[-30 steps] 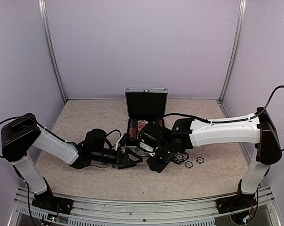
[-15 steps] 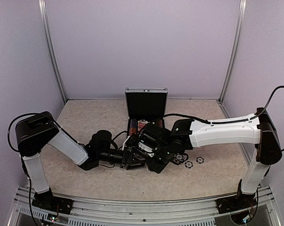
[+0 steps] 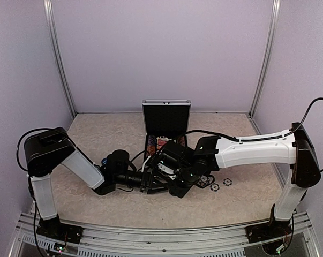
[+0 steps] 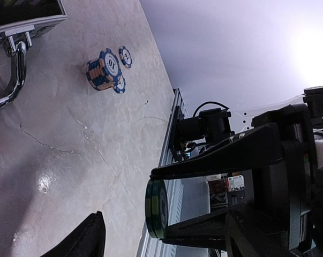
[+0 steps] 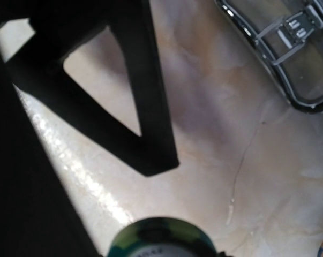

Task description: Pack up texas hold em set

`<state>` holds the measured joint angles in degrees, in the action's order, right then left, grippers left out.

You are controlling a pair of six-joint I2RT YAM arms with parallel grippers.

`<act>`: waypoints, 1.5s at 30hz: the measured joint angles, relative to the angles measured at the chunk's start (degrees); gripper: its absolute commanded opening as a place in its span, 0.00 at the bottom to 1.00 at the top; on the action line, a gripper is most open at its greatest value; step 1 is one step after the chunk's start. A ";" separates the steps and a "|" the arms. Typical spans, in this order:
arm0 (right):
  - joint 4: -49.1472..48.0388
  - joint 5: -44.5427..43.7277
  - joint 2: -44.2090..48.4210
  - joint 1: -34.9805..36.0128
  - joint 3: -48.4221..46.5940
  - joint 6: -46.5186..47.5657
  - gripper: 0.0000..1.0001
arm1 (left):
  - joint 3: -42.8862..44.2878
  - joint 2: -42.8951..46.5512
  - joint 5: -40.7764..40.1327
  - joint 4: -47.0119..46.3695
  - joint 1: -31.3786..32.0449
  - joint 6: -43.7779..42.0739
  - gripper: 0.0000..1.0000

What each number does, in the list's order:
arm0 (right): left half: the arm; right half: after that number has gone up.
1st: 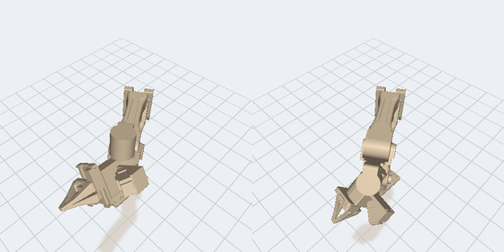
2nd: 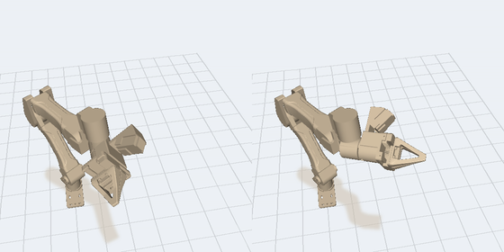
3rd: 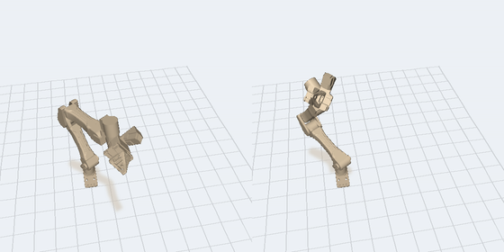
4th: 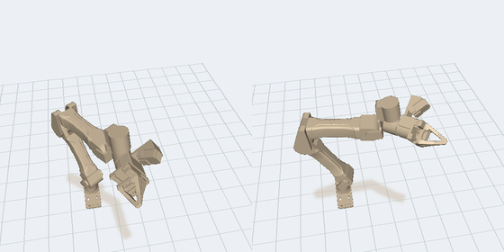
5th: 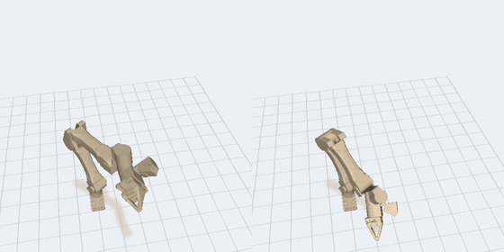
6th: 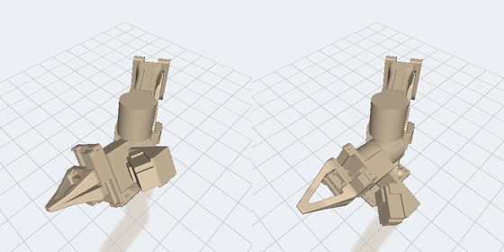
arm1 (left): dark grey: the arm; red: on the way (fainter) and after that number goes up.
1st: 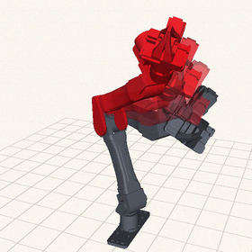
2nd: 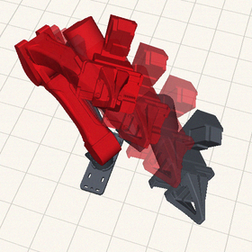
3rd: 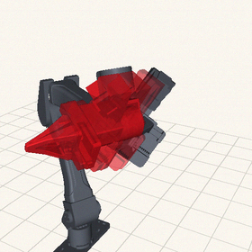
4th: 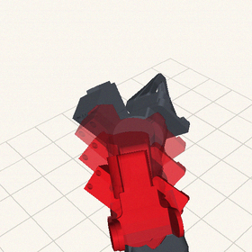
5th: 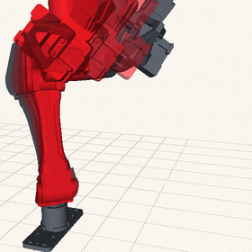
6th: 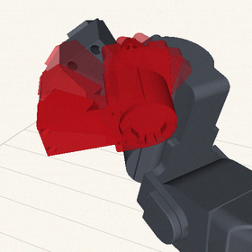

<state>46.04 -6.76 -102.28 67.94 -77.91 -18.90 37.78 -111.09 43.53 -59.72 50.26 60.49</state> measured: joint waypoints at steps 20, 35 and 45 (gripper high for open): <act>-2.89 0.35 0.76 0.63 1.38 0.70 0.12 | -1.38 -3.58 0.02 -9.79 -0.72 7.63 0.77; -3.74 0.33 1.40 1.40 1.42 1.46 0.12 | -1.77 -3.61 -0.96 -8.00 -0.57 7.34 0.65; -3.89 0.33 1.40 1.44 1.42 1.53 0.12 | -1.73 -3.87 -0.87 -8.02 0.09 7.41 0.42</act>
<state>42.15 -6.44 -100.88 69.38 -76.49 -17.37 36.05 -114.96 42.65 -67.75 50.35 67.90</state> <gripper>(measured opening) 0.359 0.503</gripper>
